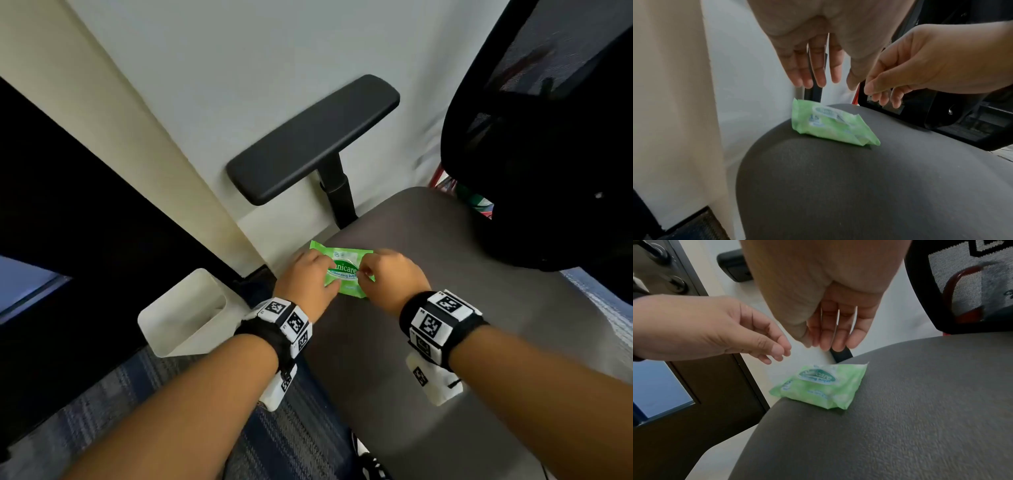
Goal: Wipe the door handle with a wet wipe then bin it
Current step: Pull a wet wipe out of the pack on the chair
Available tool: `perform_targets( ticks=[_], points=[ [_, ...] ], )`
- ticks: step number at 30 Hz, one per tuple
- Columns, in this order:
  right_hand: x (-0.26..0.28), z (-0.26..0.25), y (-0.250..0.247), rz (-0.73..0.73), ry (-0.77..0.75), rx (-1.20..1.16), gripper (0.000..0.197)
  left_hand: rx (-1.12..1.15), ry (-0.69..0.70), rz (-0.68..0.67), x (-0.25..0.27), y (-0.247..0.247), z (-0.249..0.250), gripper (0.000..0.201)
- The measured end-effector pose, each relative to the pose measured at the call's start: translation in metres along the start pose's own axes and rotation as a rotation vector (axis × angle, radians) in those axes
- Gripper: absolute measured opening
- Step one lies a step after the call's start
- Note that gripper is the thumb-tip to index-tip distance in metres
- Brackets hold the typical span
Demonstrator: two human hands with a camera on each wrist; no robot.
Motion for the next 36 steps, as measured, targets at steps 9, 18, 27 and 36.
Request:
perform_targets(
  ticks=[9, 18, 27, 36],
  points=[
    [-0.019, 0.025, 0.034, -0.083, 0.119, -0.043, 0.033, -0.066, 0.006, -0.006, -0.017, 0.035, -0.004, 0.039],
    [-0.027, 0.029, 0.05, -0.119, 0.175, -0.092, 0.021, -0.107, -0.005, 0.028, -0.02, 0.046, -0.006, 0.04],
    [-0.026, 0.014, 0.043, -0.113, 0.276, -0.354, 0.029, -0.154, 0.031, 0.026, -0.019, 0.048, 0.0, 0.042],
    [-0.03, 0.015, 0.034, 0.042, 0.136, -0.425, 0.019, 0.107, -0.003, 0.192, -0.016, 0.033, -0.011, 0.012]
  ],
)
Point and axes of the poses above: each hand's wrist, its own x-axis away from the middle knuckle, its own y-axis out of the palm, z = x × y, the point moved 6 cm from there along -x, towards the middle knuckle
